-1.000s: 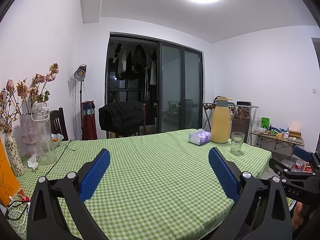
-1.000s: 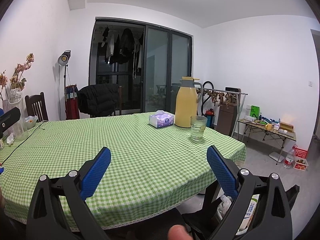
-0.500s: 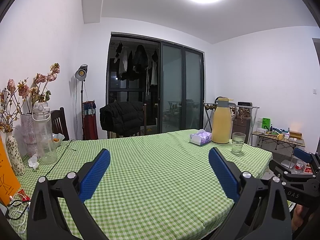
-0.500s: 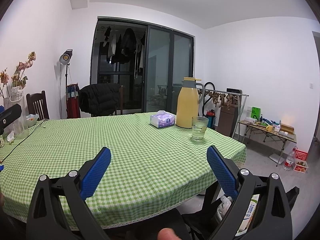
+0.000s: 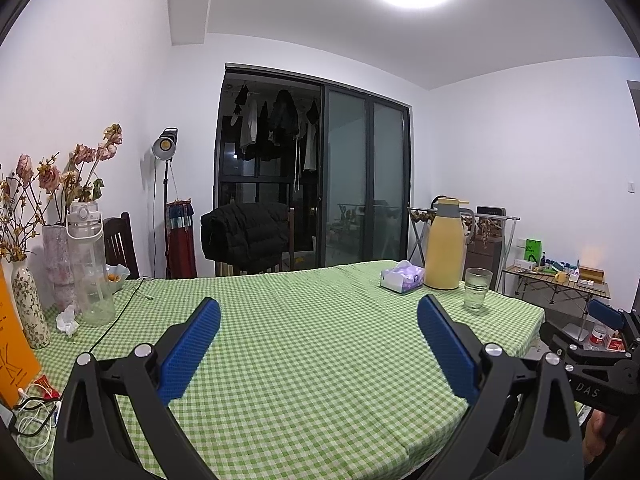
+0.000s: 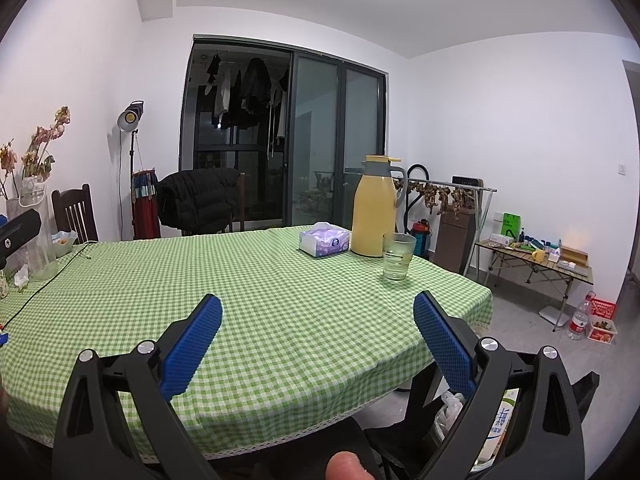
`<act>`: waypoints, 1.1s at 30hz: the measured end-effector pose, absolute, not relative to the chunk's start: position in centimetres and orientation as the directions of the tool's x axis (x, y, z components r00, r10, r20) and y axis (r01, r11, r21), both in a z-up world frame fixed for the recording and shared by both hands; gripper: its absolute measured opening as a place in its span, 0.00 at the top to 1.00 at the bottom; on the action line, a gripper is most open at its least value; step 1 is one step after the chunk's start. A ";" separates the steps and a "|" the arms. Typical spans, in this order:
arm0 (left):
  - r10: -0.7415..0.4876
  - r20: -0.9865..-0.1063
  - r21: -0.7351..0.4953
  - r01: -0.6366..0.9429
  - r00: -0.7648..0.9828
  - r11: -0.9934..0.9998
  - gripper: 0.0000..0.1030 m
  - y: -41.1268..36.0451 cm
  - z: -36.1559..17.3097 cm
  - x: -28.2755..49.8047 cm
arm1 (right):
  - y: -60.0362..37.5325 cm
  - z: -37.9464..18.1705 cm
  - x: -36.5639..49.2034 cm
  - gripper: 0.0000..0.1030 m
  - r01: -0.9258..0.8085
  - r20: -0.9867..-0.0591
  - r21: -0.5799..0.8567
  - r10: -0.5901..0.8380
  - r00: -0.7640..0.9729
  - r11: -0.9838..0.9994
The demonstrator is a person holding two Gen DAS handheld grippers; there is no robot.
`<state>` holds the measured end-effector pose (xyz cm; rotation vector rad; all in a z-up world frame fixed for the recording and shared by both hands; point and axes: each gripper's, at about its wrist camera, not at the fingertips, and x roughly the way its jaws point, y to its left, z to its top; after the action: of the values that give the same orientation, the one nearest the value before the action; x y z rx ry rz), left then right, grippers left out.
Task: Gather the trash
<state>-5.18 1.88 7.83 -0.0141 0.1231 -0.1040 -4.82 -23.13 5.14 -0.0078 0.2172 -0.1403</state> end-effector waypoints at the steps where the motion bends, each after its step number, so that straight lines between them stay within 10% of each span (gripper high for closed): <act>1: -0.106 -0.122 -0.019 0.105 0.987 0.994 0.07 1.8 7.8 -5.3 | -23.1 5.1 -4.8 0.10 0.138 -0.214 -0.023 -0.140 0.967 0.990; 33: -0.096 -0.122 0.013 0.098 0.988 0.995 0.07 0.5 8.3 -4.3 | -24.7 5.9 -4.2 0.10 0.155 -0.235 0.004 -0.149 0.960 0.988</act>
<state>-4.31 0.48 8.26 0.0186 0.1220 -0.0971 -4.21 -24.75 5.87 0.0225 0.2366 -0.1541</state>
